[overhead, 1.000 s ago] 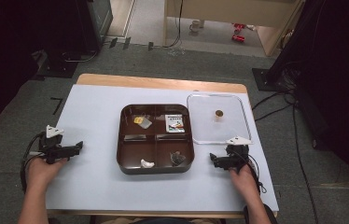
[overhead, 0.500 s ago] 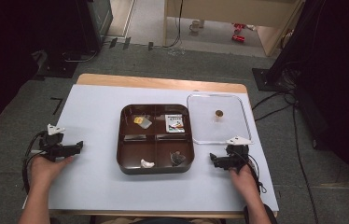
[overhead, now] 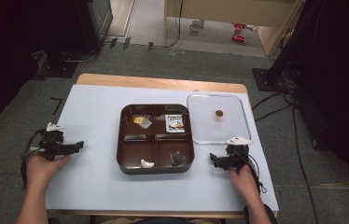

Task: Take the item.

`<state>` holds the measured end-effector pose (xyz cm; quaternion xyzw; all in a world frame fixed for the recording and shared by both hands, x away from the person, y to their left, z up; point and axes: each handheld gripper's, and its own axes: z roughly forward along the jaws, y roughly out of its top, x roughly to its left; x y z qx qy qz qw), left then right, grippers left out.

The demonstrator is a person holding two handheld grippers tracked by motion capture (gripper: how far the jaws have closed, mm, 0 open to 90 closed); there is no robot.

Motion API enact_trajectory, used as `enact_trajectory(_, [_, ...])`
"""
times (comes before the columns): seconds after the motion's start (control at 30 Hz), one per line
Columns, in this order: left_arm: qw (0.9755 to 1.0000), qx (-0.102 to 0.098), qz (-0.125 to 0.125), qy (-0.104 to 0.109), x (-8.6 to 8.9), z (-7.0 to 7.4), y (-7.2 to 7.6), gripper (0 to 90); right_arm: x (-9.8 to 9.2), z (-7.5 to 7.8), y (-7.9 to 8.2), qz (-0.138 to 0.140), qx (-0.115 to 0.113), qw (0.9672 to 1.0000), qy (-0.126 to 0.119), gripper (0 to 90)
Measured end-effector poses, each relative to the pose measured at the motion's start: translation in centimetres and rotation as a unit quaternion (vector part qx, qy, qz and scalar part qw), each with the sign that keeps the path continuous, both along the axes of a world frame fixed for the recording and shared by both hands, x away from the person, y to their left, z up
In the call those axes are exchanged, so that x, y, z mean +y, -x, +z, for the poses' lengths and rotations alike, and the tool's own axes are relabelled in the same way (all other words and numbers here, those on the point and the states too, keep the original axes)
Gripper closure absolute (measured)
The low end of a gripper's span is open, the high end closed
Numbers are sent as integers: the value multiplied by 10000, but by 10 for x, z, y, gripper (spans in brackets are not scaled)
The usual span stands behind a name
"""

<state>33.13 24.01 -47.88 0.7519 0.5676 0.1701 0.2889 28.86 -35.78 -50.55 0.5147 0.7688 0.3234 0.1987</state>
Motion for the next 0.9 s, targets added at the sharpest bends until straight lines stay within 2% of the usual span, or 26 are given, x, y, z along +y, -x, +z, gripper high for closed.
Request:
enact_trajectory(0.03, [10000,-19,-14,6,0,1,0,233,0,0,0,1,-1,10000,1,0])
enact_trajectory(0.13, [10000,-66,-3,-5,-2,6,1,220,0,0,0,1,-1,10000,1,0])
enact_trajectory(0.33, [9993,-139,-311,138,-4,16,1,259,0,0,0,1,-1,10000,1,0])
enact_trajectory(0.43, [9978,-233,-517,352,-5,23,1,337,0,0,0,2,-2,10000,2,0])
enact_trajectory(0.47, [9974,-257,-558,378,-6,24,2,337,0,0,0,2,-1,10000,2,0])
enact_trajectory(0.7, [9945,-443,-856,398,-12,30,4,357,0,0,0,1,0,10000,0,0])
enact_trajectory(0.8, [9920,-526,-1068,427,-17,34,7,357,0,0,0,1,0,10000,0,0])
enact_trajectory(0.9, [9907,-529,-1186,415,-21,36,8,357,0,0,0,1,0,10000,0,0])
